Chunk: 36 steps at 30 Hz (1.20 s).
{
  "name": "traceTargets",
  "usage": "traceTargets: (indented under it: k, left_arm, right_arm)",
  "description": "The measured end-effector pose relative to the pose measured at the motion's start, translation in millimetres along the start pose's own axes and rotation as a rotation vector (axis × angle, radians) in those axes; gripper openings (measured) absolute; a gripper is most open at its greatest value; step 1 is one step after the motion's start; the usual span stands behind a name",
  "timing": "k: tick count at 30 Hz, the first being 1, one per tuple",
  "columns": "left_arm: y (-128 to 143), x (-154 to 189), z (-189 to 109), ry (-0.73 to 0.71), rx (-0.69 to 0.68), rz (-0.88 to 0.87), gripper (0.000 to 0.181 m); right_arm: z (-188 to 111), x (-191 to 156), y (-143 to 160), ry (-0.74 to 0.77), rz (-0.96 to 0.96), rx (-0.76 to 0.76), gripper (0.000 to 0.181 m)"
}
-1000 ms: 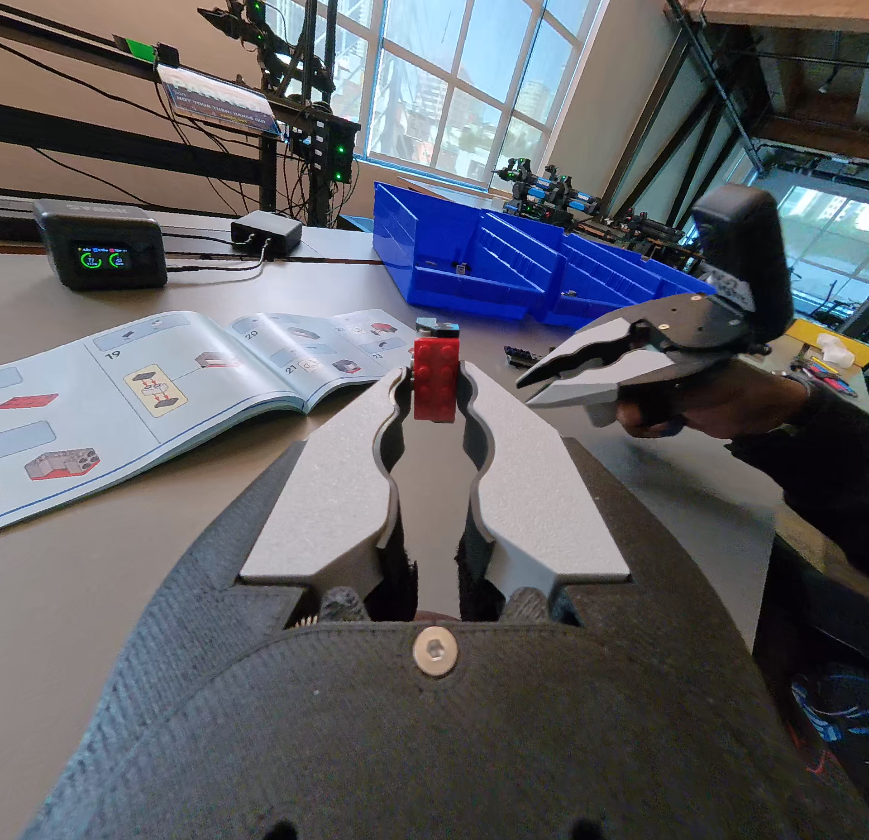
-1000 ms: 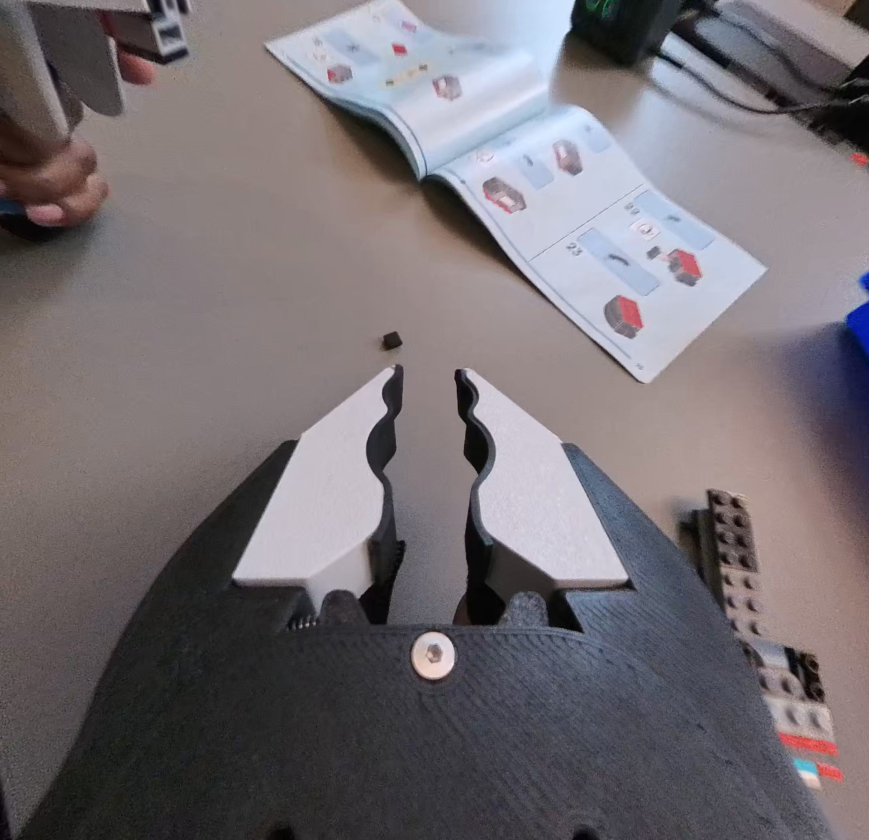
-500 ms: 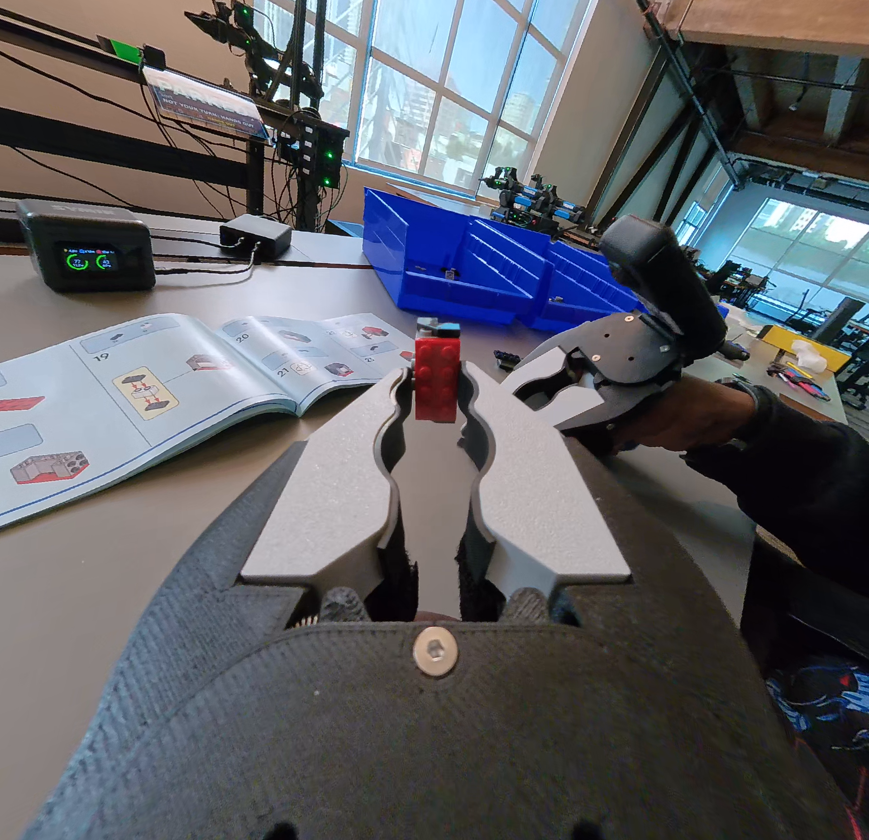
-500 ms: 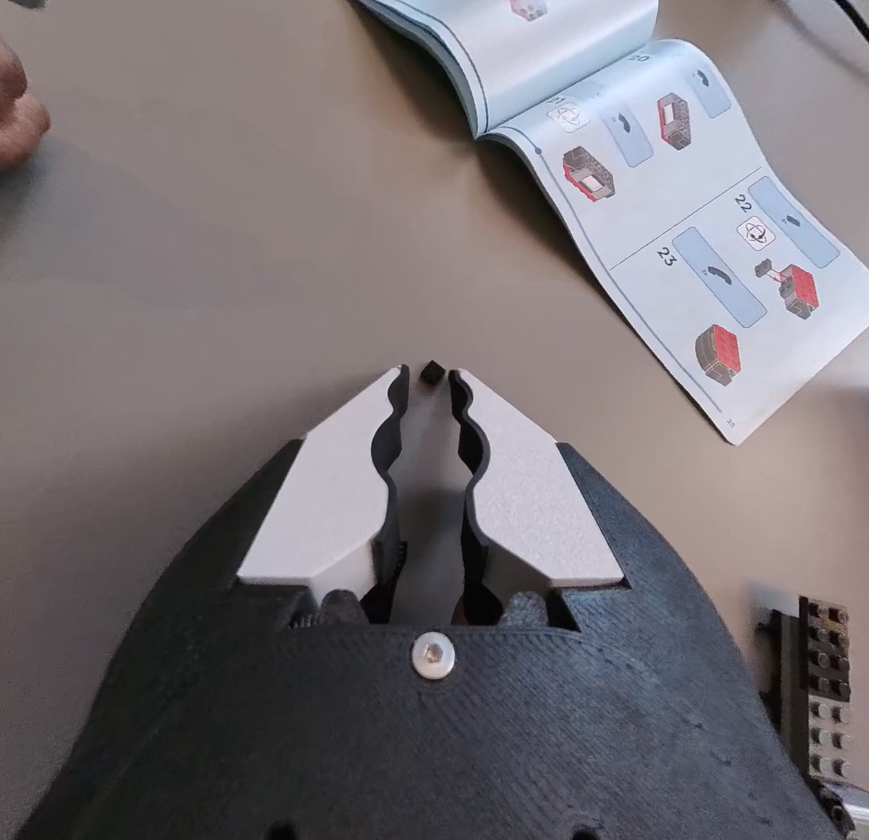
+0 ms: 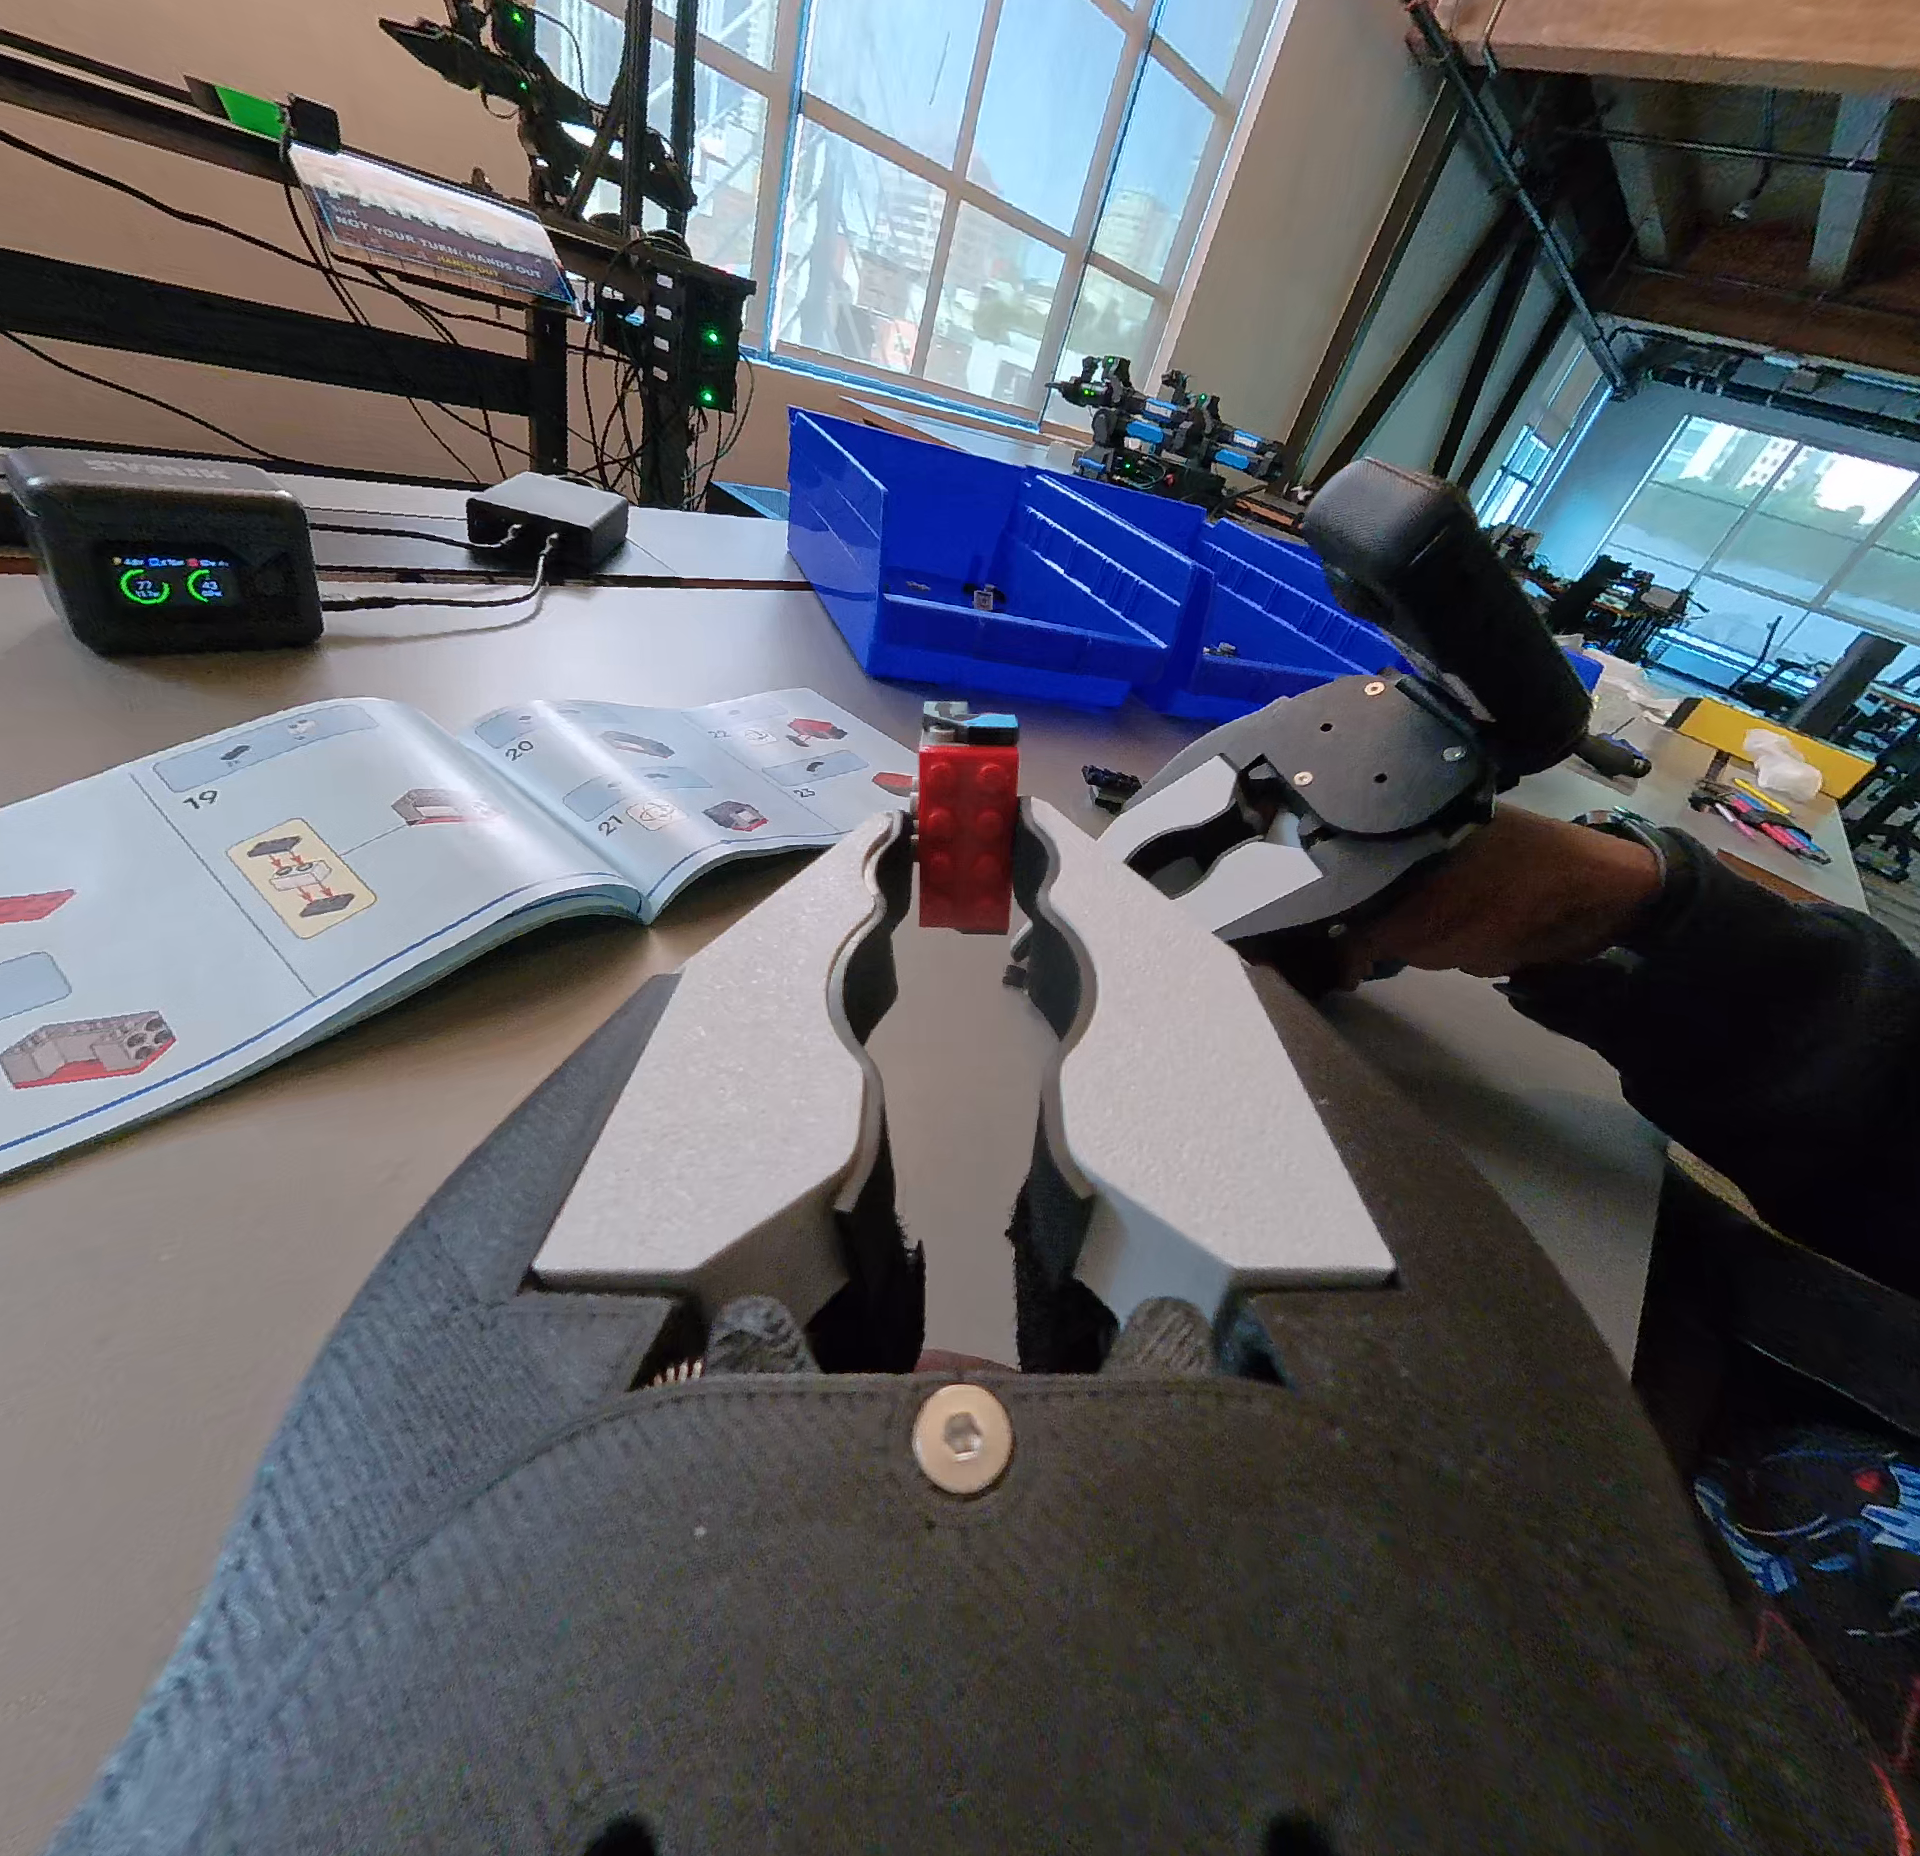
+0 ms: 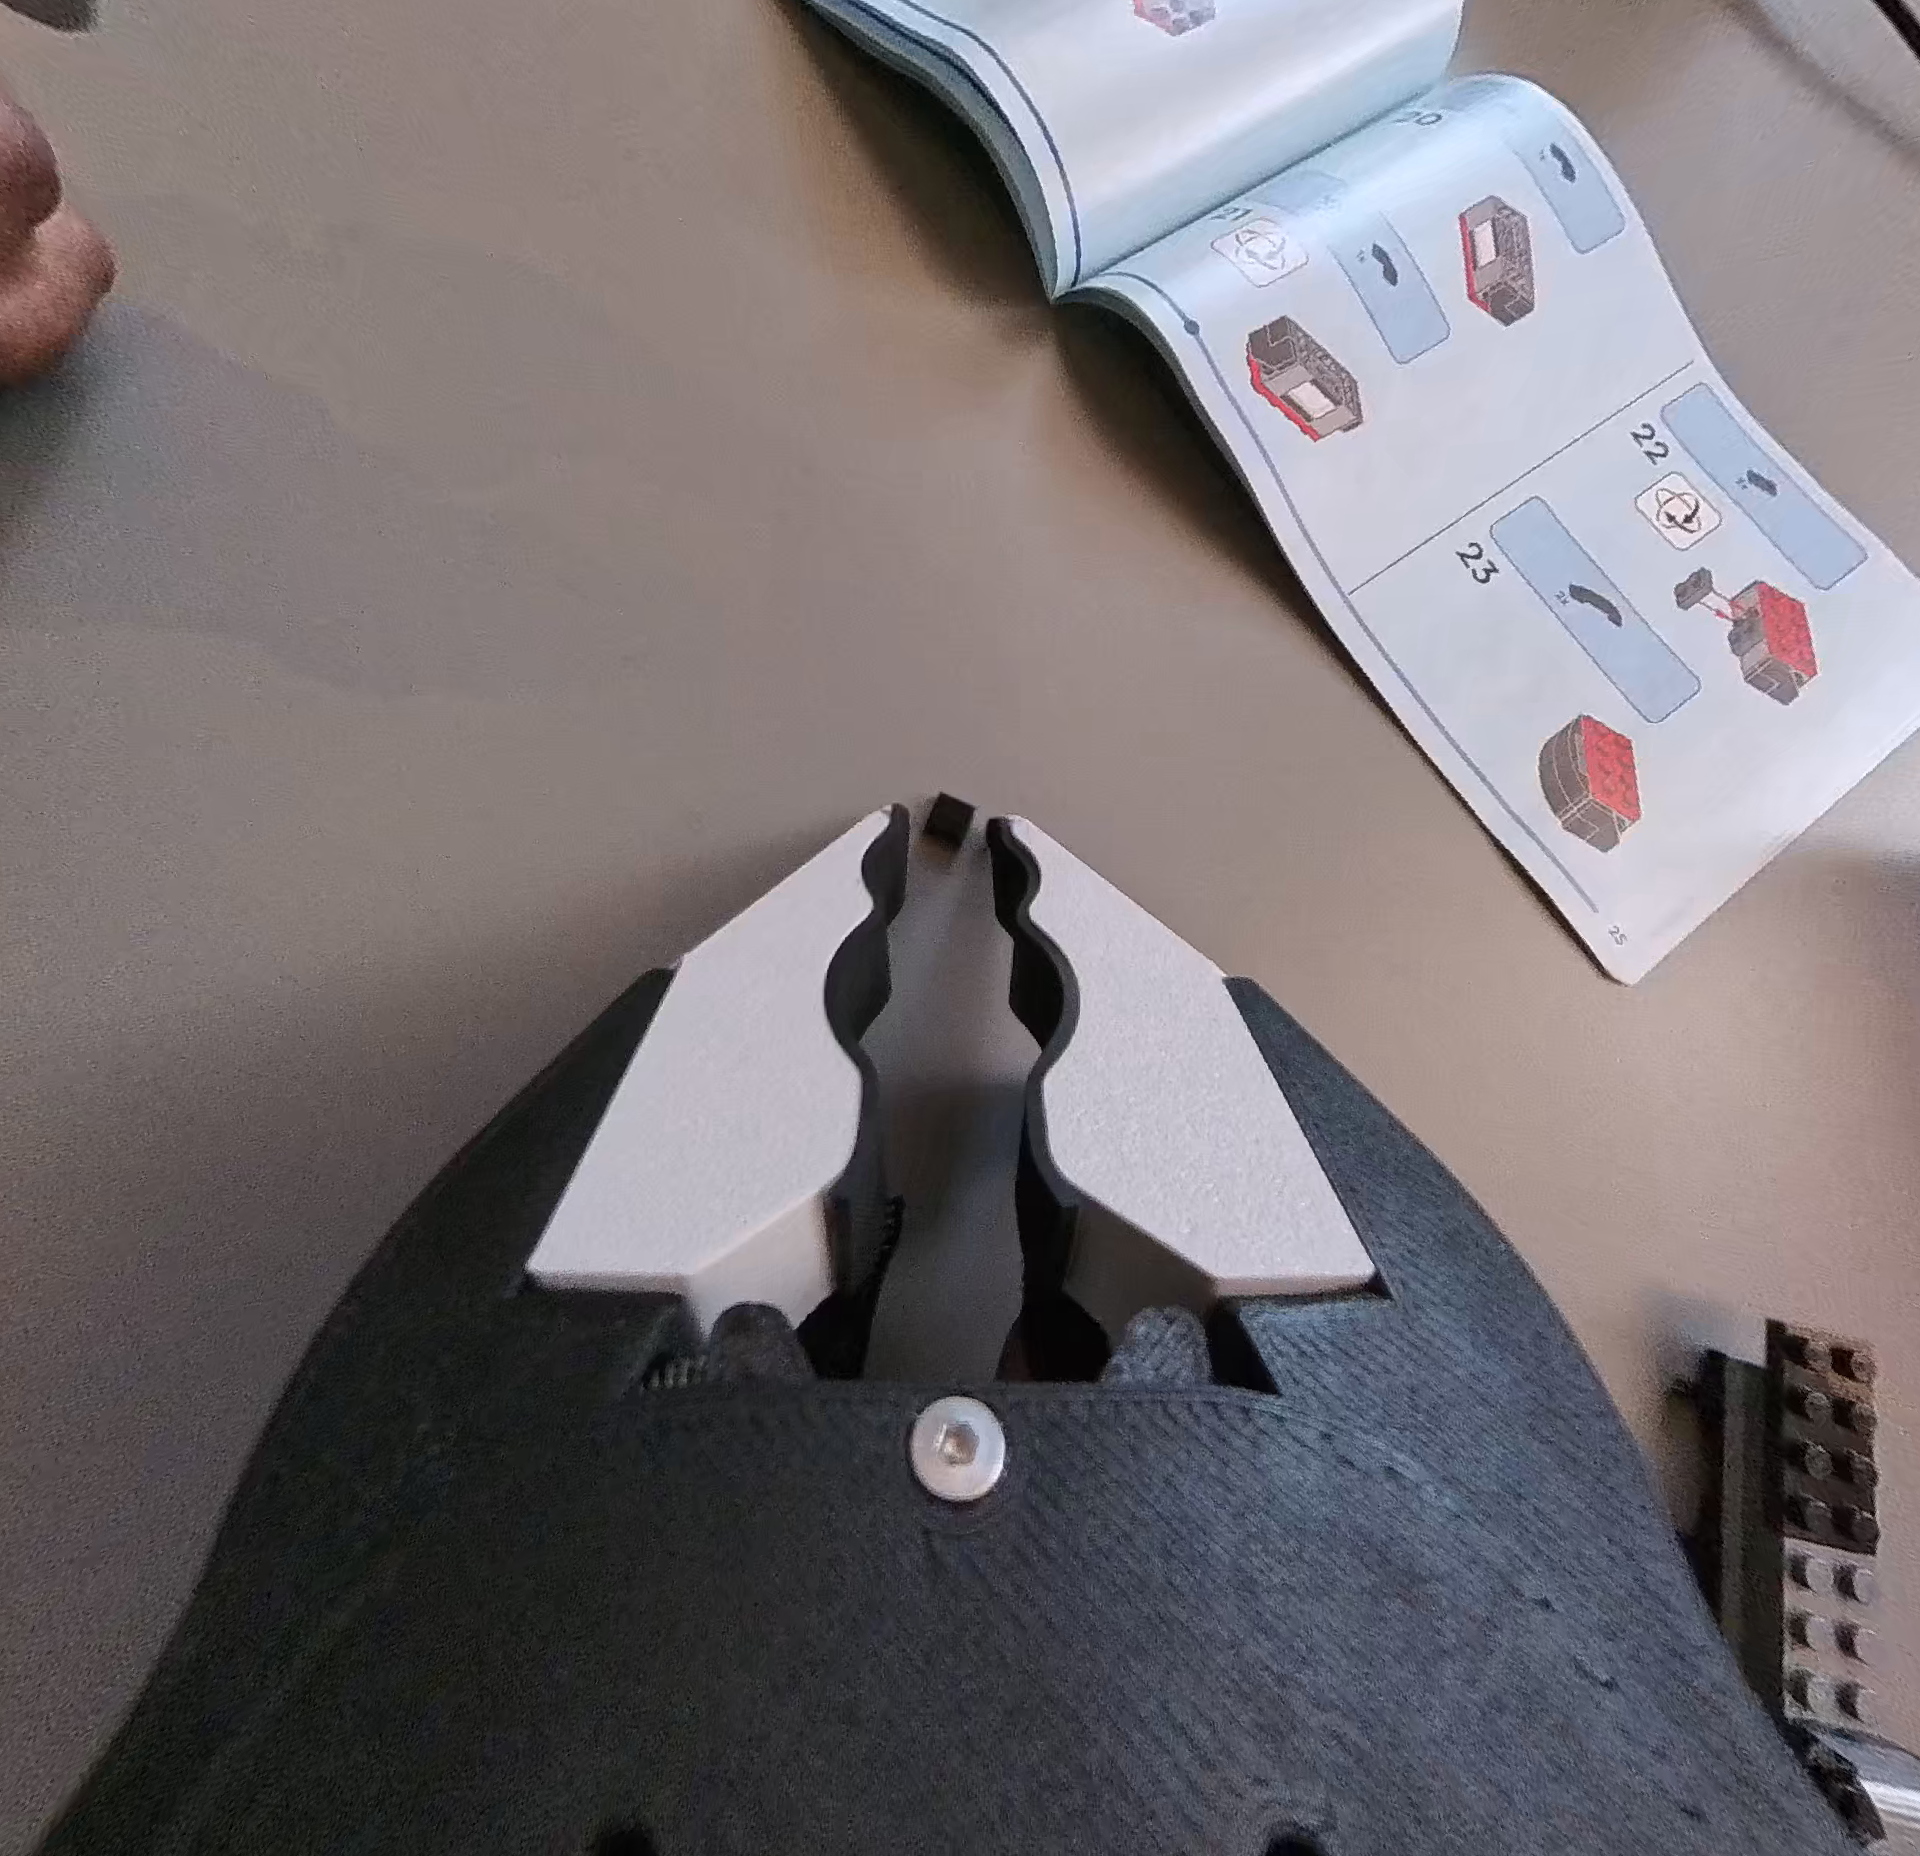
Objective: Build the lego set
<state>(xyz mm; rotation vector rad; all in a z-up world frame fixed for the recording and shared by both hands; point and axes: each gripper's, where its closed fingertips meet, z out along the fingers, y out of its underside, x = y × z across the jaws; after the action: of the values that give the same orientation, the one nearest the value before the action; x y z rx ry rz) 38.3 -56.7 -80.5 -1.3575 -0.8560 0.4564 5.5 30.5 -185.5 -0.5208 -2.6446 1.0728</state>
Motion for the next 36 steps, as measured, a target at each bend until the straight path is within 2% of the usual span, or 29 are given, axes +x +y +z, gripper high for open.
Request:
traceTargets:
  k: [3,10,14,18,21,27,36]
  left_arm:
    - [-0.6,4.9,0.4,0.022,0.004,0.024,0.019]
    - [-7.3,17.5,-4.4,0.083,0.038,0.090,0.019]
    - [-7.5,27.8,-4.8,0.136,0.044,0.111,0.019]
    - [-7.7,40.7,-6.1,0.208,0.051,0.122,0.019]
    - [-9.8,48.5,-8.2,0.251,0.064,0.125,0.019]
    - [-9.0,55.9,-10.3,0.288,0.062,0.138,0.019]
    - [-10.0,61.7,-13.2,0.324,0.069,0.138,0.019]
  right_arm:
    - [2.9,0.0,-2.2,0.007,-0.005,0.000,0.009]
    - [-5.3,-3.0,-14.2,-0.036,-0.009,0.057,0.008]
    - [-38.1,-22.5,-61.9,-0.152,-0.054,0.218,0.008]
    - [-79.1,-52.6,-110.4,-0.292,-0.203,0.334,0.008]
    - [-100.7,-78.2,-131.6,-0.398,-0.320,0.370,0.008]
    - [-105.1,-94.1,-141.1,-0.446,-0.457,0.332,0.008]
    - [-98.2,-96.4,-133.6,-0.469,-0.517,0.261,0.008]
